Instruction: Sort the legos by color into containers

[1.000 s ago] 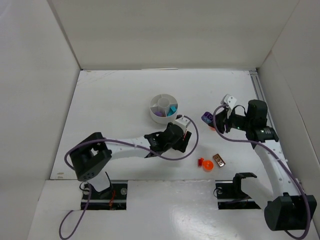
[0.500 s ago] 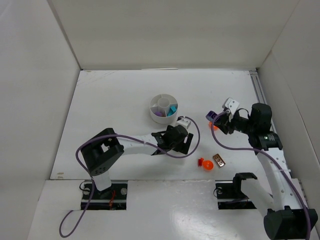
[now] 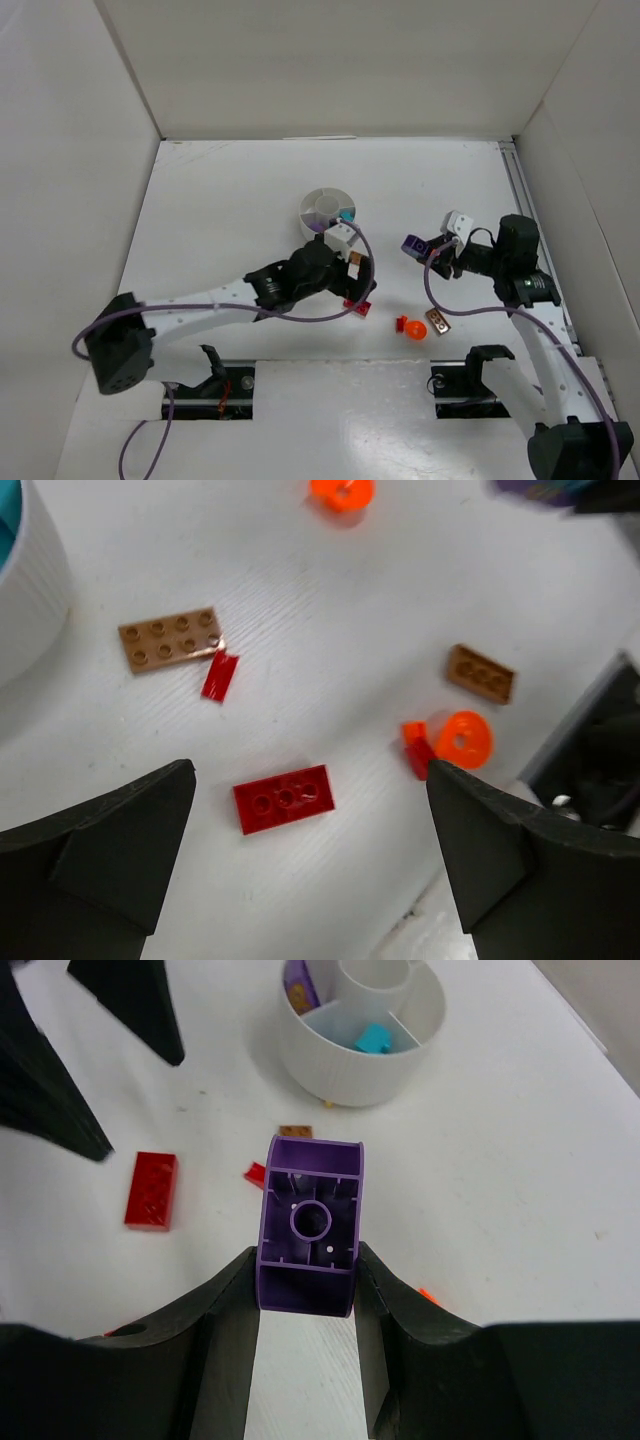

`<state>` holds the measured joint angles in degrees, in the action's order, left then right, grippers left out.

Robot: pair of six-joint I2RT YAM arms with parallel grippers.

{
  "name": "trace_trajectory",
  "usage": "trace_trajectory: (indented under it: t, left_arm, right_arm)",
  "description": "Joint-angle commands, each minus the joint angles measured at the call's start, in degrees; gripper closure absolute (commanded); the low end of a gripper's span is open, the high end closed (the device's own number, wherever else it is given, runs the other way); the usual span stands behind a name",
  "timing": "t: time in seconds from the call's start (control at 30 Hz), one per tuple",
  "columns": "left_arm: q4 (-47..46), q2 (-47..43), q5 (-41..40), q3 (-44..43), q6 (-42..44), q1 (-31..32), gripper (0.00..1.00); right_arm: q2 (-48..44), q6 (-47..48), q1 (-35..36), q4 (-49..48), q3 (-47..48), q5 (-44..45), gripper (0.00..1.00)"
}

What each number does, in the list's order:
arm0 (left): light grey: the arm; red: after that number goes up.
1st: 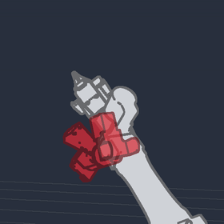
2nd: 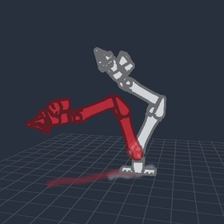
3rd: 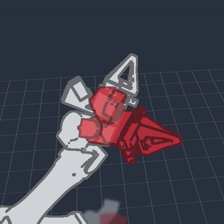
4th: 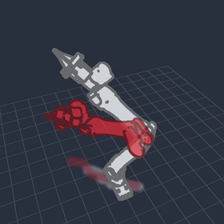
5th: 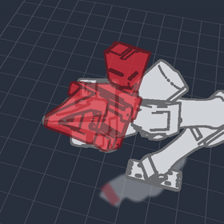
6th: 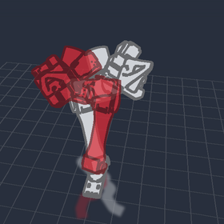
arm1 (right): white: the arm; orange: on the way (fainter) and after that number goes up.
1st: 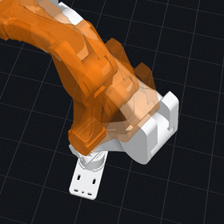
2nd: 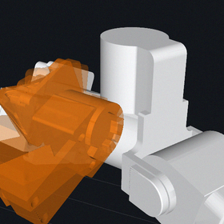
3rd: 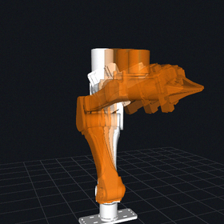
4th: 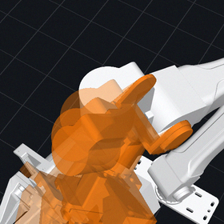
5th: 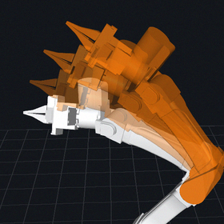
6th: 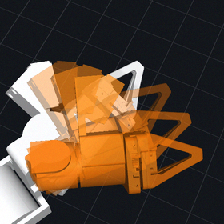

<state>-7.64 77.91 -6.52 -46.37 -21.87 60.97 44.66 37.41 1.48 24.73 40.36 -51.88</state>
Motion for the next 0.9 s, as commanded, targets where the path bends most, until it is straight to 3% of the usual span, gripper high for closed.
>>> trace_trajectory:
  t: [0.0, 0.07, 0.27, 0.43, 0.6, 0.77, 0.87]
  left_arm:
    - [-8.5, -12.6, 11.4, 3.9, 5.3, -2.5, 0.0]
    - [-12.7, -15.9, 19.9, 6.2, 6.7, -3.7, 0.0]
    - [-12.1, -18.2, 27.9, 5.7, 15.7, -3.8, 0.0]
    - [-9.8, -17.7, 29.3, 4.5, 21.8, -3.8, 0.0]
    - [-9.2, -19.8, 29.3, 5.1, 24.8, -3.8, 0.0]
    - [-9.2, -20.3, 28.0, 5.8, 25.3, -3.8, 0.21]
    - [-8.7, -20.3, 28.0, 5.8, 25.8, -3.8, 0.25]
  right_arm:
    - [-1.2, 3.5, 1.8, -6.2, -1.2, -10.5, 0.81]
    - [-2.3, 4.1, 4.9, -8.1, -1.2, -10.5, 0.81]
    - [-2.2, 4.2, 17.7, -11.5, 0.9, -13.2, 0.8]
    - [2.3, 4.9, 24.1, -9.1, 3.9, -13.9, 0.81]
    - [6.3, 4.9, 26.2, -6.6, 6.3, -13.2, 0.81]
    - [10.1, 5.4, 26.2, -4.5, 8.1, -14.0, 0.84]
    - [11.8, 5.4, 26.2, -5.0, 9.4, -14.0, 0.84]
